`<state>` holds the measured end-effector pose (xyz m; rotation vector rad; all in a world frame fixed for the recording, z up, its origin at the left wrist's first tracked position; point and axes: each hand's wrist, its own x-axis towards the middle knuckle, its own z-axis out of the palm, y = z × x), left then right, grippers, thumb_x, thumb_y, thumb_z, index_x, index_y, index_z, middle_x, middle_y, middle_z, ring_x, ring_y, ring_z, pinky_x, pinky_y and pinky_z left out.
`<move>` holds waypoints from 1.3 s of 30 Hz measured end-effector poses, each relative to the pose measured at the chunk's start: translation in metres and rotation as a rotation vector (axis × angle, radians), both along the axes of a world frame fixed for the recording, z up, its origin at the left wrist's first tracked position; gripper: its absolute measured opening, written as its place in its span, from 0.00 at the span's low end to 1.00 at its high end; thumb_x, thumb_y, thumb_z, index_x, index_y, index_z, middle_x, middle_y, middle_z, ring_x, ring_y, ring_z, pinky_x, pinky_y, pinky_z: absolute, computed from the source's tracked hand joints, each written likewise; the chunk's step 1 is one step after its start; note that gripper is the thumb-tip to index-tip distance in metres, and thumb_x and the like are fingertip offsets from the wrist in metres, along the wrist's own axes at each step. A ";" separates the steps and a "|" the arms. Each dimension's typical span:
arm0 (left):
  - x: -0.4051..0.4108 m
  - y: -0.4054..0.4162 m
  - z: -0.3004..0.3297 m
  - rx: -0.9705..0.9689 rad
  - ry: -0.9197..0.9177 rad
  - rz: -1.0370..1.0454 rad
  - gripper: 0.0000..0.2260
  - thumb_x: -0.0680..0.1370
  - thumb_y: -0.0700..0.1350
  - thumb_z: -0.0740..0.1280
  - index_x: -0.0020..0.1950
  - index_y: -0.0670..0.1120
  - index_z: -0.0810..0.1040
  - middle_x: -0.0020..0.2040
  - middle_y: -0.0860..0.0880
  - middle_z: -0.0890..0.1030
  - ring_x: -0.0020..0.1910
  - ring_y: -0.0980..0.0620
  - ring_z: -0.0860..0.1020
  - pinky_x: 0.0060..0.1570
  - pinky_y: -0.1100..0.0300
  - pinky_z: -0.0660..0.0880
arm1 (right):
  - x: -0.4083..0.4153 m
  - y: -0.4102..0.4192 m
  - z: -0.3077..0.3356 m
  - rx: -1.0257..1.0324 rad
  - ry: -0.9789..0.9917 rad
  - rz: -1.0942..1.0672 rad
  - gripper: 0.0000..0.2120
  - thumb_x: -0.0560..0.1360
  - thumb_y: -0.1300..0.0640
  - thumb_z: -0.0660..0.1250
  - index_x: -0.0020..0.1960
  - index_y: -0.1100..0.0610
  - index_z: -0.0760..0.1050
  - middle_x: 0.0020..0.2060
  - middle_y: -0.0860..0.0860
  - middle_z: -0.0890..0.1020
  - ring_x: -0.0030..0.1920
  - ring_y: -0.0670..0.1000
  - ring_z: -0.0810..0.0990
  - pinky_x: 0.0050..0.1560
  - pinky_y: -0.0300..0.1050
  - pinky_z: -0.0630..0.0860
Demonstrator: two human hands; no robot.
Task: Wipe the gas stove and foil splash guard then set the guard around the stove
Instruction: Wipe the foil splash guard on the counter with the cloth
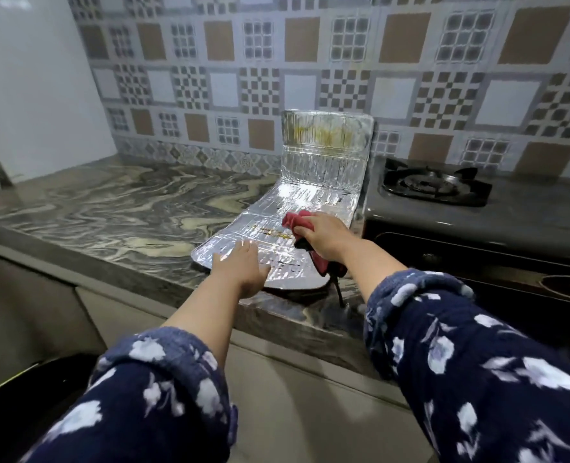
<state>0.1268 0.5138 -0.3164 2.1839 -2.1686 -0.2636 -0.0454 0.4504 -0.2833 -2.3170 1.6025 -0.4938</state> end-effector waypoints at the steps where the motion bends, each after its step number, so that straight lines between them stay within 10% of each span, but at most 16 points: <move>1: 0.013 -0.011 -0.005 0.003 0.009 -0.004 0.29 0.81 0.56 0.51 0.77 0.44 0.47 0.79 0.48 0.46 0.78 0.50 0.45 0.73 0.38 0.45 | 0.012 -0.009 -0.005 0.016 0.016 -0.002 0.20 0.80 0.46 0.56 0.69 0.52 0.71 0.67 0.55 0.73 0.62 0.58 0.73 0.61 0.47 0.68; 13: 0.135 -0.095 -0.076 -0.018 -0.008 -0.071 0.29 0.80 0.55 0.53 0.76 0.44 0.51 0.79 0.48 0.48 0.78 0.51 0.46 0.73 0.37 0.46 | 0.140 -0.087 -0.103 0.191 0.091 0.013 0.28 0.77 0.36 0.50 0.71 0.48 0.68 0.70 0.54 0.70 0.69 0.62 0.68 0.69 0.58 0.65; 19: 0.152 -0.097 -0.100 0.012 -0.015 -0.077 0.34 0.78 0.63 0.46 0.77 0.45 0.41 0.78 0.48 0.39 0.77 0.54 0.40 0.73 0.38 0.40 | 0.154 -0.082 -0.109 0.250 0.298 0.115 0.25 0.78 0.34 0.44 0.74 0.33 0.46 0.77 0.44 0.38 0.78 0.56 0.41 0.72 0.67 0.37; 23: 0.153 -0.094 -0.107 -0.082 -0.012 -0.068 0.36 0.77 0.65 0.45 0.77 0.45 0.41 0.78 0.49 0.40 0.77 0.54 0.41 0.73 0.40 0.38 | 0.131 -0.091 -0.107 -0.012 0.537 0.380 0.24 0.79 0.38 0.39 0.75 0.34 0.43 0.77 0.41 0.41 0.78 0.51 0.41 0.69 0.72 0.33; 28: 0.153 -0.097 -0.110 -0.090 -0.072 -0.063 0.43 0.67 0.64 0.33 0.77 0.44 0.41 0.79 0.48 0.42 0.77 0.53 0.41 0.74 0.42 0.40 | 0.144 -0.094 -0.128 -0.023 0.374 0.503 0.28 0.78 0.41 0.38 0.77 0.41 0.50 0.77 0.39 0.46 0.78 0.48 0.44 0.72 0.68 0.41; 39: 0.148 -0.095 -0.107 -0.079 -0.054 0.006 0.39 0.70 0.66 0.36 0.77 0.48 0.40 0.78 0.53 0.40 0.77 0.57 0.41 0.76 0.47 0.42 | 0.147 -0.181 -0.132 -0.024 0.354 0.314 0.24 0.82 0.43 0.43 0.77 0.42 0.50 0.78 0.43 0.47 0.78 0.50 0.44 0.73 0.66 0.38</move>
